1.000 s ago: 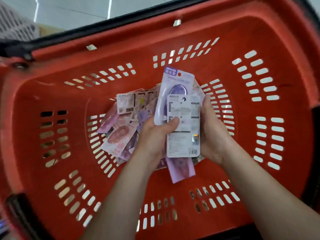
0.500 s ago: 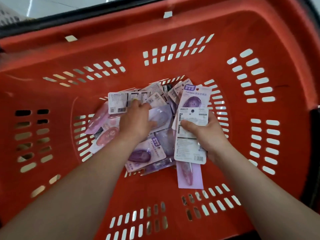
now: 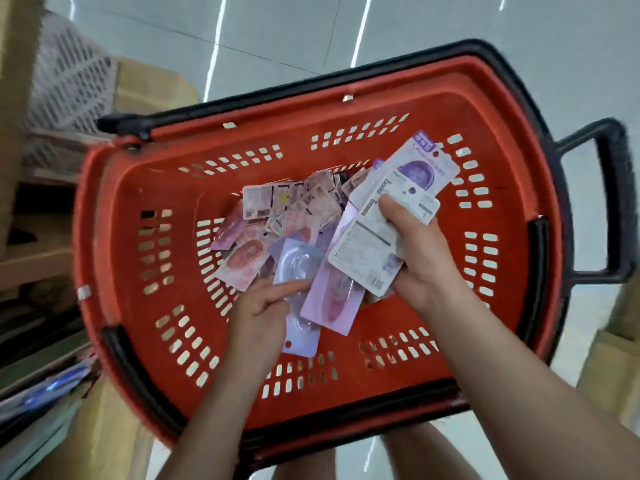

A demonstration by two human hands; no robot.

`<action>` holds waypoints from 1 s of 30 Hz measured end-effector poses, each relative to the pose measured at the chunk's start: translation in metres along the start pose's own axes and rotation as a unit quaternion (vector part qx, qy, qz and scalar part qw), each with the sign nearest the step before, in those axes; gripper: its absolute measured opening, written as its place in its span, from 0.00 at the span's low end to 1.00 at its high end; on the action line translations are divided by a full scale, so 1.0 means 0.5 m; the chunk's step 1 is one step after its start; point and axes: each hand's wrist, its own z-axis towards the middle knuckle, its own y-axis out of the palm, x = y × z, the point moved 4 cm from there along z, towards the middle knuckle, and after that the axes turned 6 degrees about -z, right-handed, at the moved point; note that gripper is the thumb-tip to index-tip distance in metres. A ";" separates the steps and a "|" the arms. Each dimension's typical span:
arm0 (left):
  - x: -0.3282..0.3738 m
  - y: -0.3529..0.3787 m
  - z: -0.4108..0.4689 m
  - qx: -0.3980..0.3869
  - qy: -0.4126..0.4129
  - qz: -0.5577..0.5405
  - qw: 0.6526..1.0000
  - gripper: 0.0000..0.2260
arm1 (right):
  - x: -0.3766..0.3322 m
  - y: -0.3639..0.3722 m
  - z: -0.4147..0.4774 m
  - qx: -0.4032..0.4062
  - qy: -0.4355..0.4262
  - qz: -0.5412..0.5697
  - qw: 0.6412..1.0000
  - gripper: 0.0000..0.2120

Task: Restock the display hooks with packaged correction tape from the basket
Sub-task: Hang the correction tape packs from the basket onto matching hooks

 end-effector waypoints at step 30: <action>0.399 -0.076 -0.537 -0.002 0.151 -0.377 0.914 0.38 | -0.391 0.100 -0.632 -0.224 -0.058 -0.396 0.889 0.11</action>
